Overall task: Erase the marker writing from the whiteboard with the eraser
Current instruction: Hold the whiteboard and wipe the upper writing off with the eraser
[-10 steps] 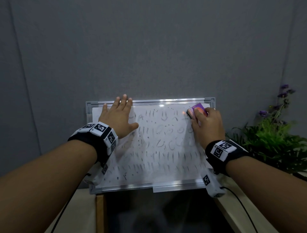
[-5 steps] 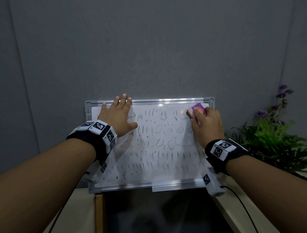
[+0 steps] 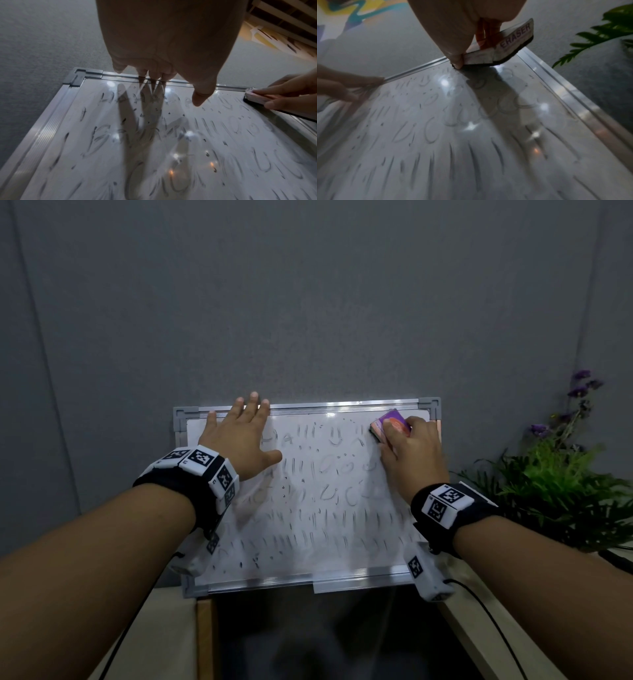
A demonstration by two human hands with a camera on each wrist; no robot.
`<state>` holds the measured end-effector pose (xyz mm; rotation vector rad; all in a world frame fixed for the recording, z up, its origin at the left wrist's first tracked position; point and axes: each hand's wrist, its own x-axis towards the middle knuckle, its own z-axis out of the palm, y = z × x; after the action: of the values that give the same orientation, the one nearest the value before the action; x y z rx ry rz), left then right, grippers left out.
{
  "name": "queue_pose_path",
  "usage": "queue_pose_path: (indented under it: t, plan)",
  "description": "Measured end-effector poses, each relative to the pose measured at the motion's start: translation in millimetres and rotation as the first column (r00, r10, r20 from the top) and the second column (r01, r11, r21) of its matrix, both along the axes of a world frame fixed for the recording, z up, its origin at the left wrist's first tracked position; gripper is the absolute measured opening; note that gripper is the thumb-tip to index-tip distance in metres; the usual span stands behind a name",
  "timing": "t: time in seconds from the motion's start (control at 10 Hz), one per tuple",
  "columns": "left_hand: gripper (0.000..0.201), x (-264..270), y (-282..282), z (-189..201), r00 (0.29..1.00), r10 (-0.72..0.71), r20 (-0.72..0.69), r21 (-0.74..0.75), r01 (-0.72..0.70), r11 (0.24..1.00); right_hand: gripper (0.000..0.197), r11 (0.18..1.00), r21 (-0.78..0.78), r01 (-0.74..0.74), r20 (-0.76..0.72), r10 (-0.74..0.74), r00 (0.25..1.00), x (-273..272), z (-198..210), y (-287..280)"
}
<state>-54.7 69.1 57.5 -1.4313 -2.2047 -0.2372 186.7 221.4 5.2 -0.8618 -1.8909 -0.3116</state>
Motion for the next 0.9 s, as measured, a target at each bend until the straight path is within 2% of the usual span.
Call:
queue_pose_path:
  t: [0.3, 0.4, 0.5, 0.7, 0.8, 0.9]
  plan:
    - [0.094, -2.1, 1.3, -0.2, 1.000, 0.002, -0.005, -0.006, -0.002, 1.000, 0.033, 1.000, 0.012, -0.009, -0.049, 0.010, 0.999, 2.1, 3.5, 3.0]
    - [0.094, -1.9, 0.9, 0.1, 1.000, 0.004, -0.008, -0.004, -0.005, 1.000, 0.030, 0.997, 0.069, -0.029, 0.006, 0.028, 1.000, 3.3, -1.4, 3.0]
    - [0.094, -1.4, 0.4, 0.1, 1.000, 0.005, -0.010, -0.005, -0.005, 1.000, 0.029, 0.997, 0.072, -0.013, 0.001, 0.013, 1.000, 7.3, -5.5, 5.2]
    - [0.094, -1.4, 1.1, 0.8, 1.000, -0.001, -0.006, 0.006, 0.001, 1.000, 0.032, 1.000, 0.013, 0.005, -0.026, -0.005, 1.000, 3.1, -2.9, 5.7]
    - [0.094, -1.7, 1.9, 0.5, 1.000, 0.004, -0.011, 0.001, -0.004, 1.000, 0.041, 0.998, -0.048, 0.030, 0.062, -0.027, 0.998, 6.2, -4.1, 5.3]
    - [0.094, -1.4, 1.8, 0.1, 1.000, 0.002, -0.011, 0.004, -0.002, 1.000, 0.047, 0.996, -0.088, 0.035, 0.085, -0.028, 0.996, 9.0, -3.4, 3.6]
